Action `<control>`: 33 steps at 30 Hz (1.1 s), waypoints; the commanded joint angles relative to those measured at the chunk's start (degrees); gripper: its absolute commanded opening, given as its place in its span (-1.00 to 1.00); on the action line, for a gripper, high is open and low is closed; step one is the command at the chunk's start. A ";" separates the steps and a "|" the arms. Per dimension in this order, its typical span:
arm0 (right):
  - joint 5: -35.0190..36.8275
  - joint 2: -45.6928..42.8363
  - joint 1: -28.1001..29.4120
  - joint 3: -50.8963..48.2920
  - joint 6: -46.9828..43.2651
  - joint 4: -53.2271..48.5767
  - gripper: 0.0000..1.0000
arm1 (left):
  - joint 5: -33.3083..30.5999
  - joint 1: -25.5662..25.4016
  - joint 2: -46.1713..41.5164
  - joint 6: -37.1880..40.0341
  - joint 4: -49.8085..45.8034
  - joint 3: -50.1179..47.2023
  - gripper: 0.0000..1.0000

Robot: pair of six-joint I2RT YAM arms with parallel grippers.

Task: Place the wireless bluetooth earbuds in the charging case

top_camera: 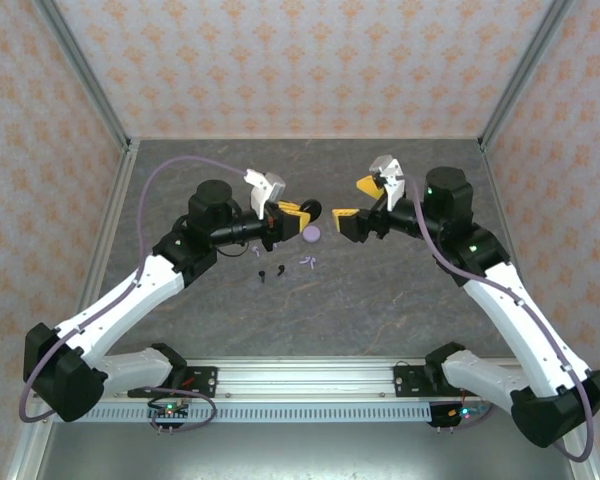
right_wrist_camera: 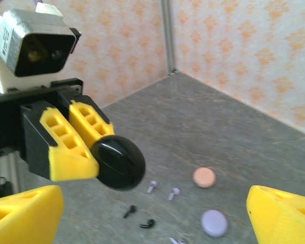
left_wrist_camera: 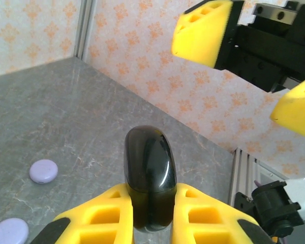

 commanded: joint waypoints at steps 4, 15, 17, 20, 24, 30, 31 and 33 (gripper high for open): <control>-6.20 3.00 -0.05 -1.15 7.14 8.50 0.80 | -1.15 -0.68 -2.54 4.31 4.77 -1.25 -0.89; -4.22 6.86 0.98 0.24 6.78 7.80 0.71 | -0.18 -1.06 -1.66 4.64 4.42 -0.05 -0.91; -3.94 7.41 1.28 0.50 6.54 7.46 0.71 | 0.03 -1.21 -1.49 4.72 4.31 0.22 -0.92; -3.60 8.30 1.50 0.90 6.77 7.51 0.69 | 0.21 -1.29 -1.23 4.89 3.99 0.65 -0.93; -2.92 9.99 1.56 2.08 7.82 7.61 0.65 | 0.52 -1.52 -1.09 5.60 3.34 0.97 -0.95; -2.21 11.76 1.54 3.90 8.29 7.16 0.64 | 0.61 -2.01 -1.13 7.26 0.96 1.71 -0.95; -2.24 11.90 1.50 4.16 8.29 6.86 0.64 | 0.57 -2.05 -1.17 7.36 0.85 1.74 -0.95; -2.51 12.62 1.51 4.70 8.23 6.35 0.64 | 0.41 -2.04 -1.26 7.46 0.84 1.73 -0.96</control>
